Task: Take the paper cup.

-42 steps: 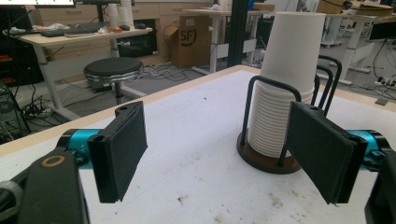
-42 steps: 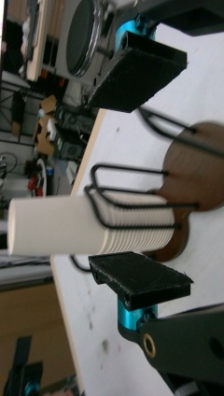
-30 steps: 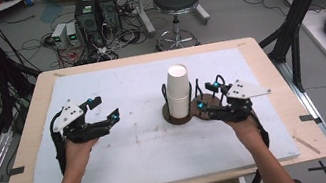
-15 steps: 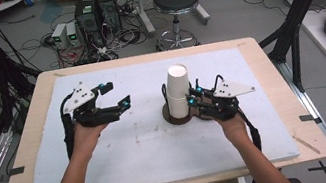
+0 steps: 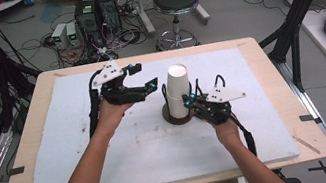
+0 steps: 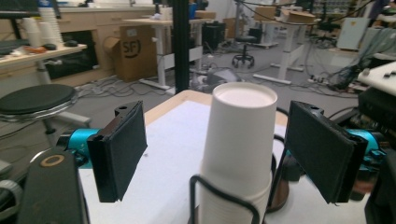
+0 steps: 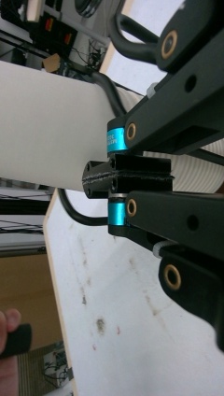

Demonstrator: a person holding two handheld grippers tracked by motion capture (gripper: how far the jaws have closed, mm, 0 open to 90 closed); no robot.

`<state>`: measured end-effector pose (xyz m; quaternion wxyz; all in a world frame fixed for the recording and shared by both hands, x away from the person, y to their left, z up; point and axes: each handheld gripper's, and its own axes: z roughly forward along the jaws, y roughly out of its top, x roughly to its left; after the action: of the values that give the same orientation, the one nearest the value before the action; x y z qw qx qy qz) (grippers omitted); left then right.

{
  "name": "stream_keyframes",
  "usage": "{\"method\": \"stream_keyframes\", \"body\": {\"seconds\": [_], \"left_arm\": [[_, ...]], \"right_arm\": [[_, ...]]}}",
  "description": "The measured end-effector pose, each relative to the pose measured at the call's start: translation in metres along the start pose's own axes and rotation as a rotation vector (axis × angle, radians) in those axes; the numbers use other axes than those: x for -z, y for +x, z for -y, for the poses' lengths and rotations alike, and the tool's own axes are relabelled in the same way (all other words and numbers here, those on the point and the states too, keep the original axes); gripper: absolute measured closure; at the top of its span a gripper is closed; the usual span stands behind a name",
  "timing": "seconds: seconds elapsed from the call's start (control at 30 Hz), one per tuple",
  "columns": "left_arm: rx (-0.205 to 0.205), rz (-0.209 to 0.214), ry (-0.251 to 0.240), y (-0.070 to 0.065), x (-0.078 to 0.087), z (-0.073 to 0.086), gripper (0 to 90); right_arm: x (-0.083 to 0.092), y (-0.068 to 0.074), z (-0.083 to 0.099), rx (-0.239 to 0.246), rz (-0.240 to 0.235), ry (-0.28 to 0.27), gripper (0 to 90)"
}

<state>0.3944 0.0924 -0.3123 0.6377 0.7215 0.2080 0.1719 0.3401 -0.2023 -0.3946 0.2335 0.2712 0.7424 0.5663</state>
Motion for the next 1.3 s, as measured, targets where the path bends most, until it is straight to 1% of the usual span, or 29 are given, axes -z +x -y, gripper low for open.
{"method": "stream_keyframes", "body": {"seconds": [0.07,0.13,0.2,0.23,0.3,0.33,0.37,0.4,0.43,0.47,0.5,0.63,0.77,0.8,0.93,1.17,1.3], "left_arm": [[-0.007,0.022,0.008,-0.003,-0.011,-0.002,20.9],[-0.008,0.033,0.019,-0.005,-0.019,-0.003,20.8],[-0.013,0.045,0.028,-0.007,-0.030,-0.006,20.4],[-0.017,0.049,0.032,-0.009,-0.034,-0.007,20.3],[-0.020,0.052,0.035,-0.011,-0.041,-0.009,20.2],[-0.022,0.049,0.040,-0.012,-0.045,-0.010,19.6],[-0.024,0.043,0.047,-0.012,-0.049,-0.011,19.6],[-0.019,0.036,0.057,-0.012,-0.056,-0.011,18.6],[-0.019,0.036,0.057,-0.012,-0.056,-0.011,18.6],[-0.022,0.037,0.069,-0.012,-0.061,-0.010,18.6],[-0.022,0.037,0.069,-0.012,-0.061,-0.010,18.6],[-0.030,0.042,0.095,-0.014,-0.070,-0.006,18.6],[-0.036,0.040,0.120,-0.015,-0.077,-0.003,18.6],[-0.038,0.038,0.124,-0.015,-0.080,-0.002,18.6],[-0.043,0.039,0.134,-0.016,-0.081,-0.001,18.7],[-0.036,0.029,0.122,-0.014,-0.079,-0.002,18.7],[-0.034,0.030,0.134,-0.012,-0.081,0.000,18.7]], "right_arm": [[-0.001,0.000,0.002,0.004,0.002,0.015,90.0],[-0.001,-0.001,0.004,-0.005,0.002,0.018,90.0],[-0.001,-0.001,0.005,-0.003,0.005,0.017,90.0],[-0.002,0.000,0.006,-0.007,0.001,0.025,90.0],[-0.002,0.000,0.007,-0.006,-0.004,0.037,90.0],[-0.003,0.000,0.008,-0.013,-0.003,0.049,90.0],[-0.003,0.000,0.008,-0.013,-0.003,0.049,90.0],[-0.004,-0.001,0.010,-0.031,-0.003,0.060,90.0],[-0.004,-0.001,0.010,-0.031,-0.003,0.060,90.0],[-0.005,-0.002,0.012,-0.044,-0.006,0.070,90.0],[-0.005,-0.002,0.012,-0.044,-0.006,0.070,90.0],[-0.009,0.000,0.014,-0.047,-0.014,0.081,90.0],[-0.011,0.000,0.015,-0.074,-0.012,0.088,90.0],[-0.012,0.000,0.014,-0.072,-0.008,0.092,90.0],[-0.013,0.001,0.014,-0.082,-0.007,0.092,90.0],[-0.016,0.004,0.013,-0.100,-0.007,0.092,90.0],[-0.017,0.005,0.012,-0.113,-0.005,0.089,90.0]]}}
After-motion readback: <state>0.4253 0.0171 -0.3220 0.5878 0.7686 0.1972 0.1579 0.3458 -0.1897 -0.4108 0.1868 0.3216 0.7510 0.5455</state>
